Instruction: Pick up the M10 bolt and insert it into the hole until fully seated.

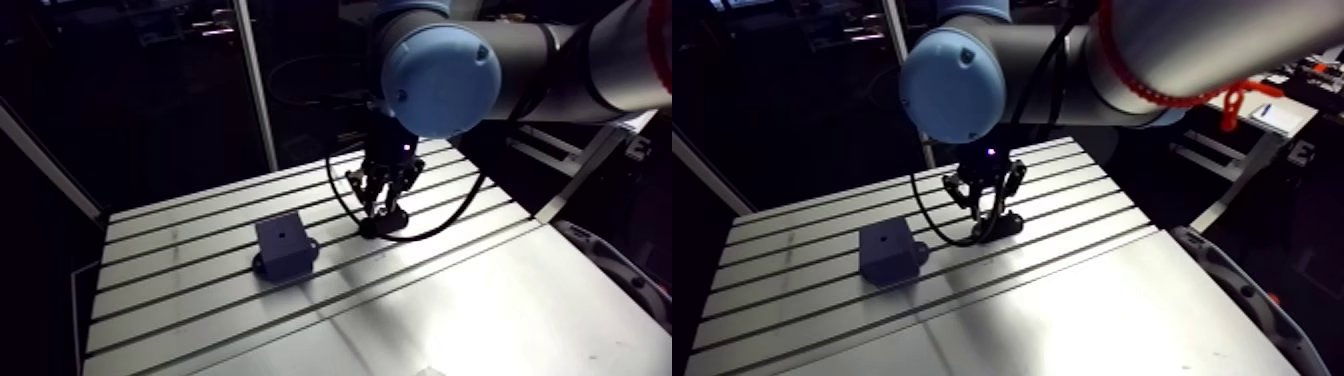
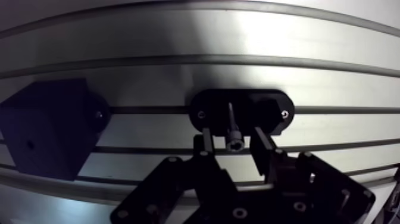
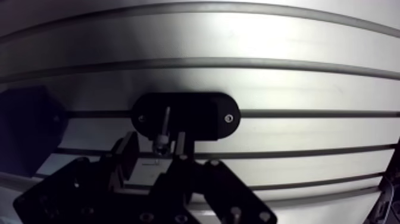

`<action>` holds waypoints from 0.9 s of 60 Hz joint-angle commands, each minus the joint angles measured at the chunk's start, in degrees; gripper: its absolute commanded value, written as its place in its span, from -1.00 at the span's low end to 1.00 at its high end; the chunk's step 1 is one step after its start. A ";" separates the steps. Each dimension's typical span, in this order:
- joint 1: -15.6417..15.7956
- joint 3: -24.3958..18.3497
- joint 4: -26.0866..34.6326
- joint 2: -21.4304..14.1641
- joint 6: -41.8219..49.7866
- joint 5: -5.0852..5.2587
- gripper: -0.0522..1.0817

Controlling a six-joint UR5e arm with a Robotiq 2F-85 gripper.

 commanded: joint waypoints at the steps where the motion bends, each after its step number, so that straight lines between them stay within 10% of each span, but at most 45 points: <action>1: 0.00 -0.01 -0.07 0.25 0.00 -0.24 0.06; 54: 0.00 -0.10 0.01 0.17 0.00 -0.45 0.16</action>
